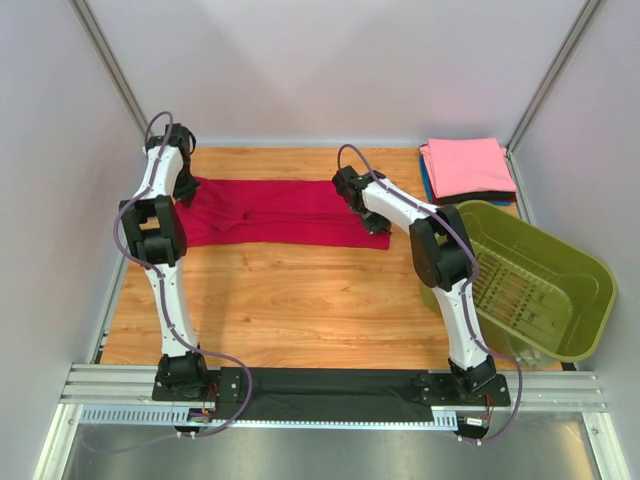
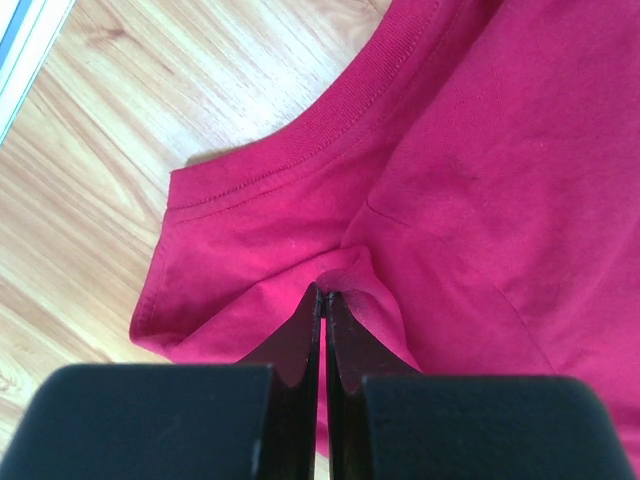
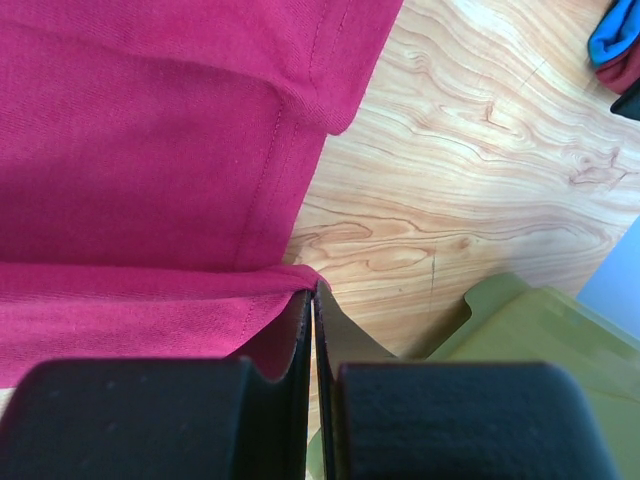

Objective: Fold and stack the t-shirts

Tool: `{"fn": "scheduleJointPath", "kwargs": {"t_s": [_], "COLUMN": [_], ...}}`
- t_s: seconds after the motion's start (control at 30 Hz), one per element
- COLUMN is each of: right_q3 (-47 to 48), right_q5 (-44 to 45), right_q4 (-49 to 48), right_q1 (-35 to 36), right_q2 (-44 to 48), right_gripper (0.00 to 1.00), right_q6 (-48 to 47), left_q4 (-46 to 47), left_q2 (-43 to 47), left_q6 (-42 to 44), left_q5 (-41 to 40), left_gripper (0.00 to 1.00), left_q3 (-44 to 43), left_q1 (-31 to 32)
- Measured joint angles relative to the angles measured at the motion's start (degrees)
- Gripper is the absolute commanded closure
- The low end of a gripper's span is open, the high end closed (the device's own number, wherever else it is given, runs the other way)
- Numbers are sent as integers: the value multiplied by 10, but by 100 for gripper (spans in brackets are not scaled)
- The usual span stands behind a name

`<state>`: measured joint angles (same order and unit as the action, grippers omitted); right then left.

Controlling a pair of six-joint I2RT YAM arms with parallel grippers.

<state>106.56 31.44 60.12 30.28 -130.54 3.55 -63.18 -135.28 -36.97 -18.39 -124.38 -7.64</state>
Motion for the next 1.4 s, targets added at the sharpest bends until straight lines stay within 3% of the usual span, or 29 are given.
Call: {"fn": "scheduleJointPath", "kwargs": {"t_s": [1.4], "right_q3": [55], "right_q5": [17], "right_q4": [4], "right_q1": [-21], "right_q2": [-20], "right_gripper": [100], "right_q6": [1], "left_q4": [14], "left_q2": [-8], "left_q6": [-26], "left_q5": [13], "left_gripper": [100], "left_q3": [-25], "left_q1": [-9]}}
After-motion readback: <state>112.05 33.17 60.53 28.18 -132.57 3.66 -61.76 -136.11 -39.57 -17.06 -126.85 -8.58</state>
